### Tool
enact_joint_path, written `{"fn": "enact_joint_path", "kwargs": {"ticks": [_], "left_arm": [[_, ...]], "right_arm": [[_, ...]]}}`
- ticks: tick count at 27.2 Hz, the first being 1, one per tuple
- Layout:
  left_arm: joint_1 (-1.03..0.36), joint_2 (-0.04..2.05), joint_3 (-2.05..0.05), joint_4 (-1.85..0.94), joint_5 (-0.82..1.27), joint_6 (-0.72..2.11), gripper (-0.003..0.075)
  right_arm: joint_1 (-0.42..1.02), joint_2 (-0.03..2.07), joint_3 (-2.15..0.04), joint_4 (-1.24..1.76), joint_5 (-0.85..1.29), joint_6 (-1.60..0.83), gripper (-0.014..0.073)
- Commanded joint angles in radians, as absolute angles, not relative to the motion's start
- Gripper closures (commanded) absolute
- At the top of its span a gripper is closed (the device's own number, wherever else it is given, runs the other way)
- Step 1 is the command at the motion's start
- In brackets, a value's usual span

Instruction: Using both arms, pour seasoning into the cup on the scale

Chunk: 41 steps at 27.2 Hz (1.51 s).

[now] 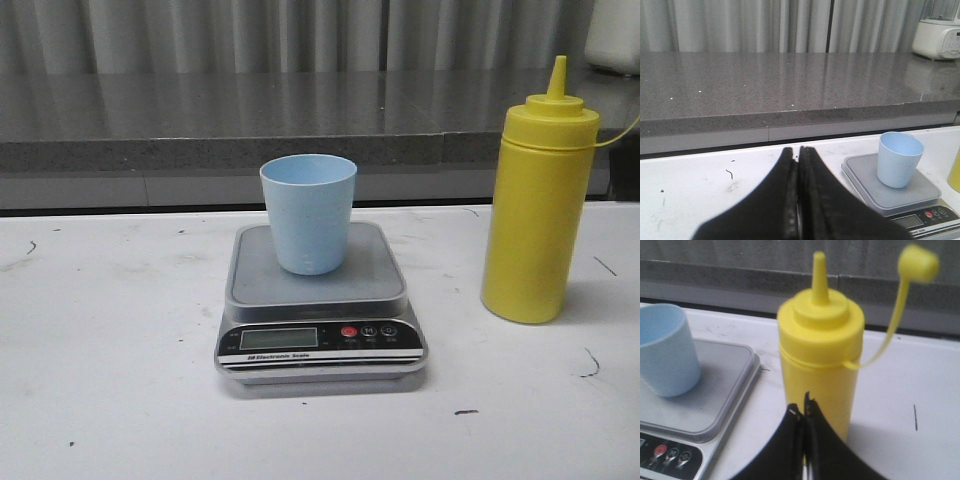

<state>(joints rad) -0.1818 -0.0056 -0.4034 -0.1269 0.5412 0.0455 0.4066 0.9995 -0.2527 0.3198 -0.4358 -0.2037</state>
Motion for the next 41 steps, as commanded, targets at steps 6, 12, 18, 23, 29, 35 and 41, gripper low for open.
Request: {"fn": "enact_joint_path", "kwargs": {"ticks": [6,12,18,23,29,35,41], "left_arm": [[-0.179,0.000,-0.427,-0.142,0.458,0.037,0.0740],[-0.179,0.000,-0.427,-0.142,0.458,0.037,0.0740],[-0.179,0.000,-0.427,-0.142,0.458,0.037,0.0740],[-0.179,0.000,-0.427,-0.142,0.458,0.037,0.0740],[-0.179,0.000,-0.427,-0.142,0.454,0.037,0.0740],[-0.179,0.000,-0.427,-0.142,0.448,0.037,0.0740],[-0.179,0.000,-0.427,-0.142,0.444,0.037,0.0740]], "right_arm": [[0.404,0.645,-0.372,0.340,-0.181,-0.313,0.0655],[0.404,0.416,-0.372,0.340,0.035,-0.313,0.0655],[0.404,0.364,-0.372,0.340,0.072,-0.313,0.0655],[0.404,0.364,-0.372,0.340,0.072,-0.313,0.0655],[0.404,0.364,-0.372,0.340,0.072,-0.313,0.0655],[0.404,0.364,-0.372,0.340,0.072,-0.313,0.0655],[0.404,0.364,-0.372,0.340,0.072,-0.313,0.0655]]}}
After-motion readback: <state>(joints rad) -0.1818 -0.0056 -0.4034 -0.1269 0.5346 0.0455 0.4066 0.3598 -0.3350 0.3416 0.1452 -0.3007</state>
